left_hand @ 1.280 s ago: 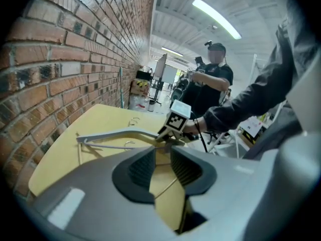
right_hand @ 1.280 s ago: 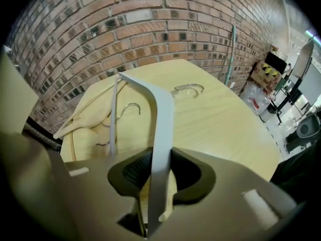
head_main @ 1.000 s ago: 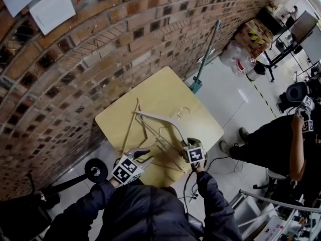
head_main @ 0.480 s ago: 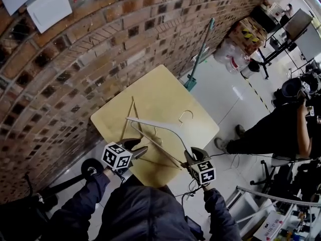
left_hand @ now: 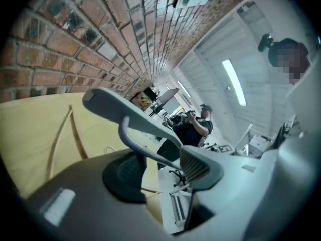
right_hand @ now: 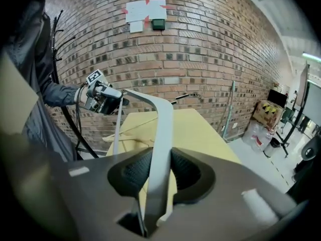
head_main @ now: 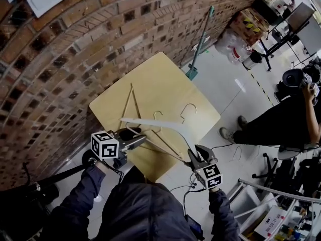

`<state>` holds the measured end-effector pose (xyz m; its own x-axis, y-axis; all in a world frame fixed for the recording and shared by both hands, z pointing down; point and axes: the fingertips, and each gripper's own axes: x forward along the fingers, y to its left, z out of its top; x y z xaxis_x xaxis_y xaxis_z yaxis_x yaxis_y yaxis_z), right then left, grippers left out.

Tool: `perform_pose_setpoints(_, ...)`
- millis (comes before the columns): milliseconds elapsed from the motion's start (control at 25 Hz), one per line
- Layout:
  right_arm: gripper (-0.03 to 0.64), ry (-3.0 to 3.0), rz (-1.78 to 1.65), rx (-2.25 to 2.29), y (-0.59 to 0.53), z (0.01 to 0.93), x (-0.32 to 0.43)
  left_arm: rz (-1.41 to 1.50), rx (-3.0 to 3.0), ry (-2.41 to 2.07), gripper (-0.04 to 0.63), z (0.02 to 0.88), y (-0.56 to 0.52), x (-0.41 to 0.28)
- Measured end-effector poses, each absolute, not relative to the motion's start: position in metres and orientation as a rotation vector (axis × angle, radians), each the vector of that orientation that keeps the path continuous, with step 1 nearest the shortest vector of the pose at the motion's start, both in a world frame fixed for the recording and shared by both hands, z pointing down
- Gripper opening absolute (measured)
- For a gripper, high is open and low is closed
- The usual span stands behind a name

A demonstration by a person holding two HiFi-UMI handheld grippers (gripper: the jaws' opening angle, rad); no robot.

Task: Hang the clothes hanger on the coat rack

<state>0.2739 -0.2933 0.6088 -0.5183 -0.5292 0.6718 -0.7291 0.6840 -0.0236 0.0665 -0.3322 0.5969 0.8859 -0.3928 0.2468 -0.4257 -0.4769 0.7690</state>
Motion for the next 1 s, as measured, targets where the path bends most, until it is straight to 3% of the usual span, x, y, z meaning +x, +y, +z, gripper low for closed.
perform_pose_setpoints(120, 0.115, -2.273, 0.365, 0.933, -0.273, 0.606, 0.276, 0.015, 2.115, -0.614, 0.120, 0.593, -0.310, 0.067)
perform_pose_setpoints(160, 0.115, -2.282, 0.353, 0.923, -0.266, 0.605, 0.277, -0.003, 2.112, -0.623, 0.113, 0.591, -0.301, 0.068)
perform_pose_setpoints(720, 0.115, -2.419, 0.133, 0.650, -0.141, 0.581, 0.256, -0.151, 2.099, -0.879, 0.089, 0.553, -0.111, 0.049)
perform_pose_setpoints(1000, 0.115, -2.489, 0.039, 0.423, -0.093, 0.575, 0.200, -0.221, 2.016, -1.075, 0.087, 0.547, -0.025, 0.002)
